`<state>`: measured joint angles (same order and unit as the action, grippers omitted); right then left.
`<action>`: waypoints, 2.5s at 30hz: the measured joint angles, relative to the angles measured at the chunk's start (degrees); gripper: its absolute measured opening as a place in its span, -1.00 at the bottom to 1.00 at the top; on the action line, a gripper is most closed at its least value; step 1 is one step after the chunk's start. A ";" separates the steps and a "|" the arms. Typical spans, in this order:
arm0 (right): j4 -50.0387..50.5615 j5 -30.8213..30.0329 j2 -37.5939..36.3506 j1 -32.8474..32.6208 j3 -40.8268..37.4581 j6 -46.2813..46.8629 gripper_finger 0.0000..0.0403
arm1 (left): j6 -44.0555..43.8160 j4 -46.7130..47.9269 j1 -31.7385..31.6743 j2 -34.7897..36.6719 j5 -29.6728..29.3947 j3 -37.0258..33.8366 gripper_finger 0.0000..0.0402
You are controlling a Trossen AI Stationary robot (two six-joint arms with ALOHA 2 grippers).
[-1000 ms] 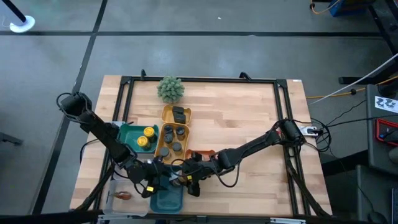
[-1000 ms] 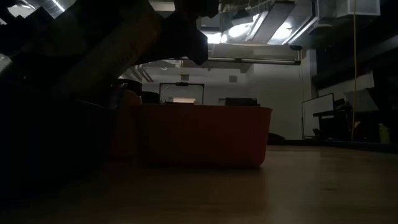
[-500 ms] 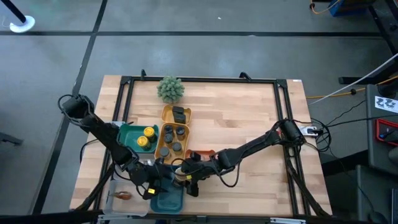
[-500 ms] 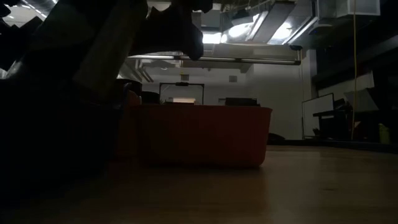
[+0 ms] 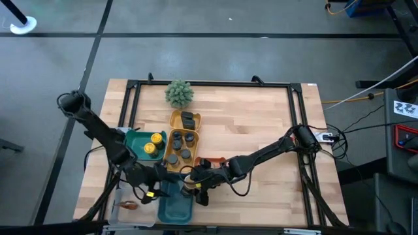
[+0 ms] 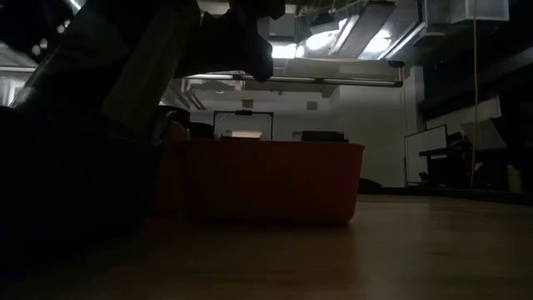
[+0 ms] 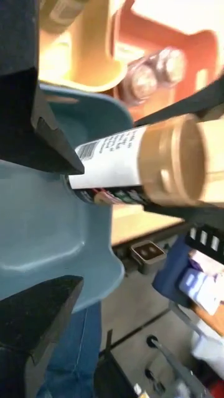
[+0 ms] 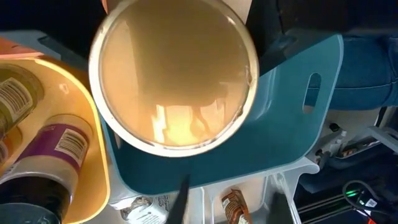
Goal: Sort spices by type
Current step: Put the gold seasoning bottle into the blue bin
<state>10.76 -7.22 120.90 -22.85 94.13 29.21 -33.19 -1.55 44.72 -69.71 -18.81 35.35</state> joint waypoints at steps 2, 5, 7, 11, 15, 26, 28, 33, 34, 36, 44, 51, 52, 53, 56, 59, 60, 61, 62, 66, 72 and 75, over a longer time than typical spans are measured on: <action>0.00 0.23 0.00 0.00 0.00 0.00 0.44 | 1.05 2.20 0.10 3.42 0.00 0.00 0.34; 0.02 0.24 0.00 0.00 0.00 0.02 0.44 | 3.86 5.92 0.08 9.23 -0.02 0.00 0.34; 0.02 0.24 0.00 0.00 0.00 0.02 0.44 | 6.83 8.29 0.08 13.33 -0.24 0.00 0.34; 0.00 0.24 0.00 0.00 0.00 0.02 0.44 | 13.91 11.35 0.04 21.08 -2.28 0.00 0.34; 0.01 0.24 0.00 0.00 0.00 0.02 0.44 | 19.78 14.65 0.01 27.08 -3.84 0.00 0.34; 0.02 0.22 0.00 0.00 0.00 0.03 0.44 | 21.70 26.29 -0.05 45.87 -16.86 -1.72 0.34; 0.02 0.24 0.00 0.00 0.00 0.04 0.44 | 21.67 27.78 -0.45 49.49 -20.21 -3.79 0.34; 0.02 0.22 0.00 0.00 0.00 0.03 0.44 | 22.56 27.50 -2.80 57.59 -21.43 -11.08 0.34; 0.02 0.22 0.00 0.00 0.00 0.04 0.44 | 22.61 27.62 -3.54 58.99 -21.73 -12.59 0.34; 0.00 0.22 0.00 0.00 0.00 0.04 0.44 | 22.65 27.68 -5.07 61.55 -22.14 -15.33 0.34; 0.00 0.20 0.00 0.00 0.00 0.03 0.44 | 26.46 22.11 -12.13 69.50 -22.55 -18.77 0.34; -0.02 0.20 0.00 0.00 -0.02 0.03 0.44 | 27.15 18.44 -16.97 69.46 -22.75 -22.96 0.34; -0.02 0.20 0.00 0.00 -0.02 0.04 0.44 | 27.15 16.99 -17.44 69.46 -22.63 -24.13 0.34; -0.01 0.20 0.00 0.00 -0.02 0.02 0.44 | 27.17 15.24 -17.90 69.45 -22.38 -25.43 0.34; 0.00 0.20 0.00 0.00 -0.02 0.02 0.44 | 26.48 11.29 -19.11 69.40 -21.80 -29.28 0.34; 0.02 0.20 0.00 0.00 -0.02 0.02 0.44 | 25.64 8.03 -19.90 69.35 -19.57 -31.53 0.34; -0.02 0.20 0.00 0.00 -0.02 0.03 0.44 | 25.64 7.46 -20.15 69.18 -17.97 -31.63 0.34; -0.04 0.21 0.00 0.00 -0.02 0.04 0.44 | 25.88 6.82 -20.31 69.05 -15.66 -31.76 0.34; -0.12 0.24 0.00 0.00 -0.02 0.04 0.44 | 26.40 6.53 -20.44 69.00 -13.08 -31.82 0.34; -0.18 0.26 0.00 0.00 -0.02 0.04 0.44 | 28.51 5.87 -20.55 69.07 -2.24 -31.86 0.34; -0.21 0.31 0.00 0.00 -0.04 0.04 0.44 | 30.37 6.27 -20.55 69.09 5.56 -32.22 0.34; -0.22 0.31 0.00 0.00 -0.04 0.04 0.44 | 33.53 4.45 -20.90 69.09 5.66 -32.26 0.34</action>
<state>10.55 -6.92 120.90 -22.85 94.08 29.26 0.34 2.91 23.82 -0.62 -13.15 3.09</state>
